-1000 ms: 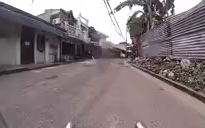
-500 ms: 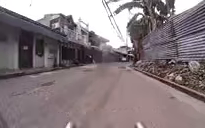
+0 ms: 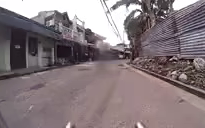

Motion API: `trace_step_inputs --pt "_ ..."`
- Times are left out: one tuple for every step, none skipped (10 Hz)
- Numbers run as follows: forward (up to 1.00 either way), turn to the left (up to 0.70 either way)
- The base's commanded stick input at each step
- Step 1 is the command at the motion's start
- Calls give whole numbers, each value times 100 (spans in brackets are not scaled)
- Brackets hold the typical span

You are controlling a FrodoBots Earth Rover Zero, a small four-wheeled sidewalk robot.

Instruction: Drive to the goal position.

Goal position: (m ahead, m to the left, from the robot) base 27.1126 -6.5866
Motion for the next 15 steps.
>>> trace_step_inputs --pt "70 -13" --pt "70 -12" --pt "70 -5" --pt "70 -1" --pt "70 0" --pt "70 0" --pt "70 0" --pt "70 0" --pt "70 0" --pt "70 0" --pt "70 0" --pt "70 0" --pt "70 0" --pt "70 -2" --pt "70 -13"
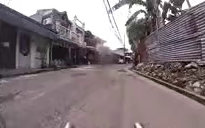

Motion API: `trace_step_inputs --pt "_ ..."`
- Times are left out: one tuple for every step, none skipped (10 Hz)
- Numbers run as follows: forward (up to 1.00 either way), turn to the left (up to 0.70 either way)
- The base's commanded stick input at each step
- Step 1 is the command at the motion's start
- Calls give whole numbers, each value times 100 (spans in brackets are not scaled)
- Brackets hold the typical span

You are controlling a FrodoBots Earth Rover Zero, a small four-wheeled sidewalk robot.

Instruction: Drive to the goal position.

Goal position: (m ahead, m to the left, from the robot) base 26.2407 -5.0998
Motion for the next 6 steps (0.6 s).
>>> trace_step_inputs --pt "70 -14" --pt "70 -14" --pt "70 -13" --pt "70 -7" --pt "70 0" --pt "70 0"
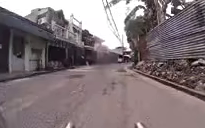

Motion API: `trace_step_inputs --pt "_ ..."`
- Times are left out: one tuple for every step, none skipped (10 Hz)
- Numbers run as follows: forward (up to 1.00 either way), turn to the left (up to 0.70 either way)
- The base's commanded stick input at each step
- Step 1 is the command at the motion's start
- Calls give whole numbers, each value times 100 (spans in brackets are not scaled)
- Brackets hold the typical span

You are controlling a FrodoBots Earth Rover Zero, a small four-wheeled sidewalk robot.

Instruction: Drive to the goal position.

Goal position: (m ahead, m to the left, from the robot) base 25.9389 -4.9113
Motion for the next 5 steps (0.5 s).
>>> trace_step_inputs --pt "70 0" --pt "70 0" --pt "70 0" --pt "70 0" --pt "70 -5"
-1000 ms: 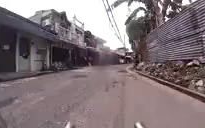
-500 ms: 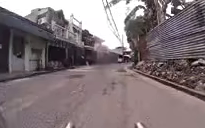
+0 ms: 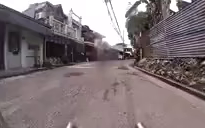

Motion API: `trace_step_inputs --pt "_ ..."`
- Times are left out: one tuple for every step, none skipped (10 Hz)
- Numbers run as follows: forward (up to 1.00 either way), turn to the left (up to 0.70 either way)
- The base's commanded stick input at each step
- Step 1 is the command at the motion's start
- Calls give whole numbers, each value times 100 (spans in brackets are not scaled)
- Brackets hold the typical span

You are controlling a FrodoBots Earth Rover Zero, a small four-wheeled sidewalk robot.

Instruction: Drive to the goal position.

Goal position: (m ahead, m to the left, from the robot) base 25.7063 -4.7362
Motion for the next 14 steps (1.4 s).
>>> trace_step_inputs --pt "70 -14" --pt "70 -14" --pt "70 -6" --pt "70 -4" --pt "70 -2" --pt "70 0" --pt "70 0" --pt "70 0" --pt "70 0" --pt "70 0" --pt "70 0" --pt "70 0" --pt "70 0" --pt "70 0"
